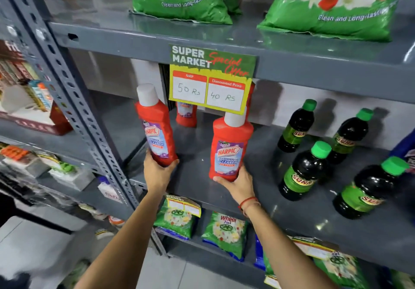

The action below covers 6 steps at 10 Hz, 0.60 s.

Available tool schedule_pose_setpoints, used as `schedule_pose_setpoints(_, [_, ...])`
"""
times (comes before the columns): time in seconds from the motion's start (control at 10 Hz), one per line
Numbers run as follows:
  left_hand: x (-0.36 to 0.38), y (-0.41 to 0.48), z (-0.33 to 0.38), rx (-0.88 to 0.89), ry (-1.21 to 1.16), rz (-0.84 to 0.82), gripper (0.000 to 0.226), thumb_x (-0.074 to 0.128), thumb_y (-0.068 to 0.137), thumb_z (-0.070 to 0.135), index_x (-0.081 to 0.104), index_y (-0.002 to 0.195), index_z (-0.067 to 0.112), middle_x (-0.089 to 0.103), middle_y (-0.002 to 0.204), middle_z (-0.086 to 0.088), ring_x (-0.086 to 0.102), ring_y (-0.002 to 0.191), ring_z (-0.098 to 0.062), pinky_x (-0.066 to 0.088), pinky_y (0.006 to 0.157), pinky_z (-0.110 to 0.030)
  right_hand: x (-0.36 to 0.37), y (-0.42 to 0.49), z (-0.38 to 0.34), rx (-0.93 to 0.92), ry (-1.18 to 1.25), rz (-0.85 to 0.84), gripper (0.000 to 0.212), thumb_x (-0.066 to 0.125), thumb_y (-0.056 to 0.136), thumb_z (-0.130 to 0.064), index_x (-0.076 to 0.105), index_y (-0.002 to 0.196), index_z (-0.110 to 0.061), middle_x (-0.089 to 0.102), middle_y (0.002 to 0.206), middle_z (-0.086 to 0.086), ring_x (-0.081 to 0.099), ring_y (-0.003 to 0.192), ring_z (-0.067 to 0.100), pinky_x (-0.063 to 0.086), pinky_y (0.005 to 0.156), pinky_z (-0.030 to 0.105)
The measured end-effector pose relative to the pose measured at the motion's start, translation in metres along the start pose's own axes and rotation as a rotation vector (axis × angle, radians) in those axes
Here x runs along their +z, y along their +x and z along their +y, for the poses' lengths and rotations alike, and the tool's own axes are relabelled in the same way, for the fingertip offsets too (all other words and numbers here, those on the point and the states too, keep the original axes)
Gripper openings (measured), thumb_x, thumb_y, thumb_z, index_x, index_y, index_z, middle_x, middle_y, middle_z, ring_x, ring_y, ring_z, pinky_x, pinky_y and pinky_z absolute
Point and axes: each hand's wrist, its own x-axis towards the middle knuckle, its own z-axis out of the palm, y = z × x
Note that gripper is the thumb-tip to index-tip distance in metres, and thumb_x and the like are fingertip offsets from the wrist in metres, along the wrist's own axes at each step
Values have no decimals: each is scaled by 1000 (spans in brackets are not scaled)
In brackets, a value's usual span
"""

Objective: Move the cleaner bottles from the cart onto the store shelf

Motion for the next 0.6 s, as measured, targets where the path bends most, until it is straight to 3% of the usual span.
schedule_pose_setpoints(0.1, [1,2,-3,11,26,17,74,82,62,21,47,125,4,58,121,-20,56,110,-35,42,86,-34,3,1,-4,-8,12,-13,64,85,58,-18,54,114,-9,62,103,1,57,93,12,34,66,-10])
schedule_pose_setpoints(0.3, [2,0,-3,14,16,14,74,81,64,22,46,126,4,57,123,-19,55,112,-33,43,91,-37,4,4,-11,16,43,-54,63,83,62,-16,52,117,-9,59,104,-2,55,96,11,33,64,-11])
schedule_pose_setpoints(0.5, [-2,-4,-6,-30,-7,-28,83,83,60,27,41,130,10,55,128,-15,53,117,-30,46,99,-47,3,2,-10,24,-3,-50,67,85,58,-22,52,115,-11,65,117,9,58,96,13,45,83,20])
schedule_pose_setpoints(0.6, [-1,-12,-8,-19,-6,13,90,82,57,30,37,132,10,49,129,-17,48,121,-32,43,103,-49,1,-7,-7,7,-27,22,70,86,55,-26,51,114,-11,62,117,11,59,104,21,49,89,31])
